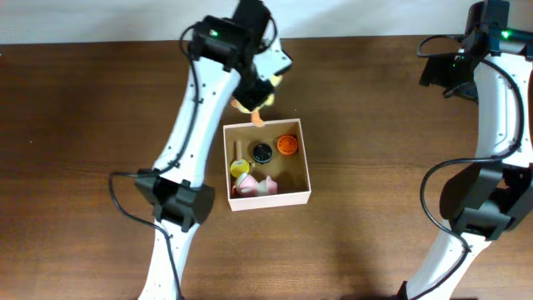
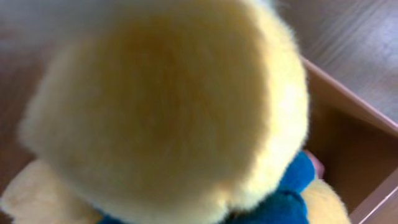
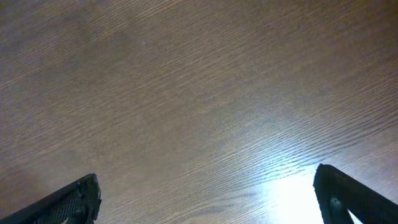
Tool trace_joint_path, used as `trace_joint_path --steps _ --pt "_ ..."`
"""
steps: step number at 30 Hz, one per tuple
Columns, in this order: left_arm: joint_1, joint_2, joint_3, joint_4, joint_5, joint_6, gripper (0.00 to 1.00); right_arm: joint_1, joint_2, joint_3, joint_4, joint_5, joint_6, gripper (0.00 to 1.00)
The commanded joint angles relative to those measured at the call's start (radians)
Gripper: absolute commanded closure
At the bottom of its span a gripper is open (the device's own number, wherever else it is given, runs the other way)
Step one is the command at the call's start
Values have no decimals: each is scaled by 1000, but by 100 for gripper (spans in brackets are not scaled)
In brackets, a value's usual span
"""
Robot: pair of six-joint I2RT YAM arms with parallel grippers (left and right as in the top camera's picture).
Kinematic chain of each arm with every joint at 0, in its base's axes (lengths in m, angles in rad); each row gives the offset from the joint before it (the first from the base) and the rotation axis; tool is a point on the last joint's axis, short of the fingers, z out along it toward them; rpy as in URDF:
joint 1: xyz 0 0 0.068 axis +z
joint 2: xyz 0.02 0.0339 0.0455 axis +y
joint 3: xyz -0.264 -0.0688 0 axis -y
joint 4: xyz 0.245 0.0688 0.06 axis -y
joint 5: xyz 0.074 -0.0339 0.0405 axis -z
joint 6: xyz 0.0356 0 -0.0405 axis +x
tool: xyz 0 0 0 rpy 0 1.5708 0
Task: Pack container
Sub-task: 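Lift the plush duck and carry it over the box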
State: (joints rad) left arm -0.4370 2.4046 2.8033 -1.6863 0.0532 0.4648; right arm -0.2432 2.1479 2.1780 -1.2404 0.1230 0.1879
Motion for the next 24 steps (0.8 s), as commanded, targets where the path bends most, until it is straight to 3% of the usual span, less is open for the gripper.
trace_joint_path --steps 1,7,13,24 --pt "6 -34 11 -2 4 32 93 1 -14 -2 0 1 12 1" --pt "8 -34 -85 -2 5 31 93 1 -14 -2 0 1 12 1" --pt "3 -34 -200 -2 124 31 93 1 -14 -2 0 1 12 1" --pt "-71 -34 -263 -2 70 79 93 1 -14 -2 0 1 12 1"
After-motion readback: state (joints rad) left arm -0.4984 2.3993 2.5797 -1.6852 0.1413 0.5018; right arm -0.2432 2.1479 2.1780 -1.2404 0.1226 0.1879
